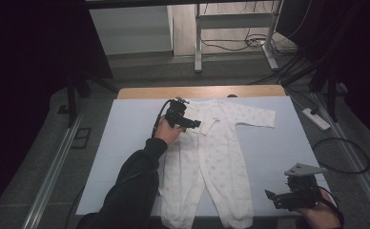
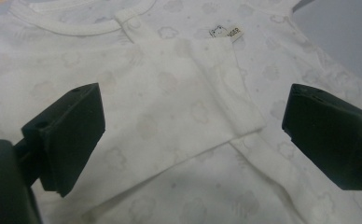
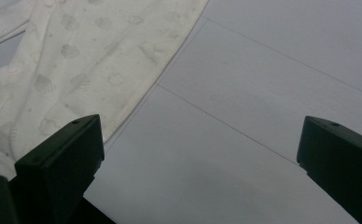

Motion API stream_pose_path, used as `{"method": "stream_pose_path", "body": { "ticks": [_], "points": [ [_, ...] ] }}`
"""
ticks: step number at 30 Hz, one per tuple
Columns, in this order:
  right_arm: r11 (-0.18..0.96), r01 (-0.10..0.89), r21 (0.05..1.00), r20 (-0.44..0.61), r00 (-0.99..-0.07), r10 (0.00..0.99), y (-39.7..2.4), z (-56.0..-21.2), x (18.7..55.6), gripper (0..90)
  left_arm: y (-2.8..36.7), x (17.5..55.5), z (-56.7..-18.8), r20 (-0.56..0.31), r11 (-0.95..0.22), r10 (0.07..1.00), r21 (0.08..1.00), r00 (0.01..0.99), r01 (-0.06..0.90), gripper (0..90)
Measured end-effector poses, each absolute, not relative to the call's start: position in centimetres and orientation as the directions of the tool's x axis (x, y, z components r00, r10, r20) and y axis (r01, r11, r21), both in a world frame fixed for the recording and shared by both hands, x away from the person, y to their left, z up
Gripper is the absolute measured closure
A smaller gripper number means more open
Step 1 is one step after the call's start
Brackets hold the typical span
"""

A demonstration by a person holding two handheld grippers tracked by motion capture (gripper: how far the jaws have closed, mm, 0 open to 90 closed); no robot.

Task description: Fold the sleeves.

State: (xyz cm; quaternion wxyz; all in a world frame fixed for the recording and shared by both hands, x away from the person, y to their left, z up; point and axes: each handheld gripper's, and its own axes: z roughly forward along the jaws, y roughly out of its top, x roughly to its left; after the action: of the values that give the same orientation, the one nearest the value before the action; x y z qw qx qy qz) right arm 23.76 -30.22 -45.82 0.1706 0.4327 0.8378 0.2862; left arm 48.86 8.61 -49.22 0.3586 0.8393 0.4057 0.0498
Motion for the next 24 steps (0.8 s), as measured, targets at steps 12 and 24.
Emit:
{"method": "stream_pose_path", "body": {
  "ticks": [12,24],
  "points": [
    [0.455,0.632,0.627,-0.033,-0.562,0.826,-30.3,-45.8,23.8,0.1,10.8,47.7,-49.1,-0.181,-0.425,0.718,0.651,0.672,0.629,0.0],
    [0.451,0.633,0.629,-0.029,-0.560,0.828,-30.3,-45.8,23.8,0.0,12.2,46.4,-49.3,-0.156,-0.420,0.727,0.669,0.669,0.613,0.0]
  ]
}}
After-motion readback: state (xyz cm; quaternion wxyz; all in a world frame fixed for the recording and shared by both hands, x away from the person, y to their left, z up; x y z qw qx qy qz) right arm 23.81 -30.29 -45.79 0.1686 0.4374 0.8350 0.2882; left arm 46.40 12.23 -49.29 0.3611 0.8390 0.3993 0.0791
